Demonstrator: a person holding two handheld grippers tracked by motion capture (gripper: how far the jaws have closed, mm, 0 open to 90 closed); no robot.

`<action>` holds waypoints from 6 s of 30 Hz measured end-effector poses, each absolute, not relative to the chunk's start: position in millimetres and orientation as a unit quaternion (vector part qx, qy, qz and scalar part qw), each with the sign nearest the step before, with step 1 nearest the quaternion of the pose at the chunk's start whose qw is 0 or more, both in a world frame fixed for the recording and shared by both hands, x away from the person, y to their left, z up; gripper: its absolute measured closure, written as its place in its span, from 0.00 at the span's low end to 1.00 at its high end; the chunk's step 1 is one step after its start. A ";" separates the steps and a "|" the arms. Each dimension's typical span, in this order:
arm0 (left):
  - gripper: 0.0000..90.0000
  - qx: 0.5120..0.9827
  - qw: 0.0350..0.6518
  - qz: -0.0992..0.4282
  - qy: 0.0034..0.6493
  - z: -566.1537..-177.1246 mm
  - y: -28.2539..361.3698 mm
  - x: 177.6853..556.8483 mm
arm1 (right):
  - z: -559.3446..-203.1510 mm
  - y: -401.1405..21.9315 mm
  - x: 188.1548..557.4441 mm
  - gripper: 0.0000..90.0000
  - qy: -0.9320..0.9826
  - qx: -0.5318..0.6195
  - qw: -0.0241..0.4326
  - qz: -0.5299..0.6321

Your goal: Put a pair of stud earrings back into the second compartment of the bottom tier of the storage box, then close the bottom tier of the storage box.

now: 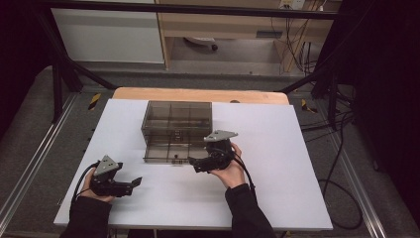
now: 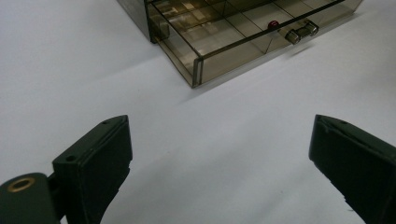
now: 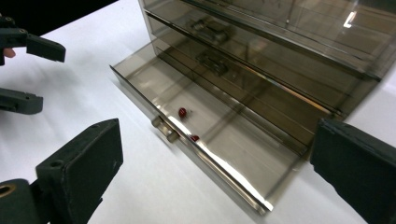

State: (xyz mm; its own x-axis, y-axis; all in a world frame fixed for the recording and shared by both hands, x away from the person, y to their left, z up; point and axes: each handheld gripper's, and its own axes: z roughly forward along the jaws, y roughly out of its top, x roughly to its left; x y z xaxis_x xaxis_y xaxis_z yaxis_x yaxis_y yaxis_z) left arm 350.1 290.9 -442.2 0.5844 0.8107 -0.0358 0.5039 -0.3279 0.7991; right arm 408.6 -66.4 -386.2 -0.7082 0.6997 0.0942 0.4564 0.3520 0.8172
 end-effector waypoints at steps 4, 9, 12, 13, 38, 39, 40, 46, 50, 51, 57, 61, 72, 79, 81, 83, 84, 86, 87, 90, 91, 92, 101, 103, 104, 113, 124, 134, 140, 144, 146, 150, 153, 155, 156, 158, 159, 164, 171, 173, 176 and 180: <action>0.07 0.793 0.405 0.189 0.415 -442.5 290.8 350.2 | -389.1 -80.3 406.9 0.01 0.809 0.361 0.136 0.442; 0.07 0.793 0.405 0.188 0.415 -442.6 290.6 350.2 | -394.7 -97.4 405.4 0.00 0.808 0.368 0.140 0.439; 0.07 0.793 0.405 0.188 0.415 -442.7 290.6 350.1 | -397.4 -106.6 404.0 0.00 0.807 0.371 0.141 0.437; 0.07 0.793 0.405 0.188 0.415 -442.7 290.5 350.1 | -398.7 -111.1 403.5 0.00 0.806 0.373 0.142 0.438; 0.07 0.796 0.400 0.185 0.414 -444.1 288.9 350.6 | -428.9 -211.9 378.9 0.00 0.785 0.410 0.150 0.439; 0.07 0.797 0.400 0.185 0.414 -444.2 288.9 350.7 | -430.2 -216.1 377.5 0.00 0.782 0.416 0.147 0.439; 0.07 0.797 0.400 0.184 0.415 -444.3 288.7 350.8 | -431.7 -220.5 377.0 0.00 0.782 0.416 0.149 0.439; 0.08 0.797 0.400 0.184 0.414 -444.0 288.1 350.6 | -436.3 -237.3 371.2 0.00 0.780 0.425 0.149 0.435; 0.08 0.798 0.399 0.183 0.413 -444.1 286.9 350.1 | -438.5 -243.8 368.5 0.00 0.775 0.429 0.151 0.438; 0.08 0.798 0.400 0.183 0.412 -443.9 286.9 349.7 | -438.9 -244.8 368.0 0.00 0.775 0.428 0.152 0.438; 0.08 0.799 0.401 0.182 0.411 -444.1 285.4 349.6 | -440.7 -249.6 365.6 0.00 0.774 0.434 0.150 0.435; 0.09 0.799 0.402 0.180 0.409 -443.4 284.7 348.8 | -442.6 -253.0 364.8 0.00 0.772 0.436 0.149 0.439; 0.12 0.803 0.399 0.176 0.407 -443.0 280.3 349.1 | -445.6 -258.5 362.7 0.00 0.772 0.436 0.145 0.440; 0.16 0.806 0.401 0.171 0.401 -441.7 274.7 348.9 | -445.7 -260.9 361.0 0.00 0.769 0.438 0.143 0.442; 0.18 0.806 0.402 0.169 0.400 -441.9 272.3 348.8 | -445.6 -262.0 361.1 0.00 0.770 0.436 0.145 0.442; 0.20 0.808 0.401 0.165 0.400 -442.0 270.5 348.8 | -445.6 -262.2 360.8 0.00 0.770 0.437 0.144 0.443; 0.22 0.807 0.402 0.164 0.400 -442.1 269.8 348.8 | -445.7 -262.3 360.6 0.00 0.769 0.437 0.144 0.443; 0.25 0.809 0.401 0.161 0.398 -442.1 267.2 348.9 | -445.8 -262.4 360.8 0.00 0.770 0.437 0.143 0.442; 0.27 0.811 0.400 0.160 0.396 -442.0 265.9 348.8 | -445.9 -262.2 361.0 0.00 0.771 0.437 0.144 0.442; 0.33 0.813 0.398 0.163 0.392 -441.3 261.9 348.6 | -445.8 -262.2 360.9 0.00 0.771 0.435 0.145 0.441; 0.34 0.814 0.397 0.165 0.391 -440.9 260.8 348.6 | -445.8 -262.1 360.7 0.00 0.771 0.435 0.145 0.441; 0.36 0.813 0.398 0.165 0.391 -440.6 259.8 348.5 | -445.7 -262.2 360.6 0.00 0.772 0.435 0.145 0.440; 0.50 0.813 0.398 0.166 0.392 -439.1 250.2 350.4 | -446.0 -261.3 360.0 0.00 0.770 0.438 0.144 0.441; 0.53 0.812 0.399 0.167 0.392 -438.6 247.8 351.4 | -446.5 -261.4 360.4 0.00 0.771 0.436 0.145 0.441; 0.54 0.812 0.399 0.166 0.392 -438.4 246.8 351.9 | -446.4 -261.4 360.4 0.00 0.771 0.437 0.143 0.441; 0.65 0.816 0.398 0.163 0.387 -437.5 232.8 357.0 | -446.5 -262.9 359.6 0.00 0.767 0.439 0.144 0.445; 0.79 0.818 0.390 0.164 0.389 -434.9 219.2 362.5 | -447.4 -261.8 359.1 0.00 0.770 0.436 0.144 0.443; 0.90 0.825 0.379 0.168 0.384 -435.0 197.6 374.1 | -447.7 -262.6 358.7 0.00 0.770 0.437 0.144 0.442; 0.96 0.825 0.374 0.170 0.388 -436.7 187.6 381.6 | -447.5 -263.2 358.4 0.00 0.770 0.437 0.145 0.442; 0.98 0.826 0.368 0.174 0.389 -439.4 184.3 384.2 | -447.7 -262.8 358.4 0.00 0.771 0.436 0.145 0.441; 0.99 0.825 0.367 0.176 0.391 -440.4 183.9 385.3 | -447.8 -262.9 358.5 0.00 0.771 0.437 0.145 0.441; 1.00 0.824 0.366 0.178 0.394 -442.6 183.8 386.8 | -447.3 -263.3 358.1 0.00 0.771 0.436 0.145 0.440; 1.00 0.823 0.368 0.180 0.394 -443.2 182.4 388.4 | -447.1 -263.2 357.7 0.00 0.771 0.435 0.146 0.441; 1.00 0.822 0.369 0.181 0.394 -443.8 181.7 389.4 | -447.4 -262.9 357.9 0.00 0.772 0.435 0.145 0.441; 1.00 0.821 0.369 0.181 0.395 -444.0 181.4 389.8 | -447.5 -262.7 357.9 0.00 0.771 0.436 0.145 0.441; 1.00 0.821 0.369 0.181 0.397 -444.9 181.0 390.6 | -447.6 -262.6 358.0 0.00 0.771 0.436 0.145 0.441; 1.00 0.821 0.368 0.181 0.397 -445.5 180.6 391.0 | -447.6 -262.6 358.0 0.00 0.771 0.436 0.145 0.441; 1.00 0.819 0.370 0.180 0.399 -447.9 178.8 393.3 | -447.3 -263.1 358.0 0.00 0.771 0.435 0.146 0.441; 1.00 0.816 0.373 0.176 0.405 -449.7 178.5 396.0 | -447.9 -262.0 358.1 0.00 0.772 0.435 0.145 0.439; 1.00 0.816 0.372 0.179 0.404 -449.8 178.1 396.1 | -447.9 -262.2 358.1 0.00 0.772 0.436 0.145 0.440; 1.00 0.813 0.375 0.181 0.408 -449.7 178.5 396.8 | -447.6 -262.5 358.0 0.00 0.772 0.436 0.145 0.440; 1.00 0.809 0.376 0.182 0.413 -449.7 178.7 397.8 | -447.9 -262.1 358.0 0.00 0.772 0.435 0.145 0.439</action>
State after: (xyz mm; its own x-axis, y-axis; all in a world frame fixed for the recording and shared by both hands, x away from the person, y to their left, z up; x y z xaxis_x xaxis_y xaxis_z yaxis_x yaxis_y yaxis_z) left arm 397.8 178.7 -449.7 0.5917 0.8060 -0.0160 0.5314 -0.3750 0.7596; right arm 358.0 -262.1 -447.9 -0.5792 0.7998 0.1576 0.5442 0.2354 0.8052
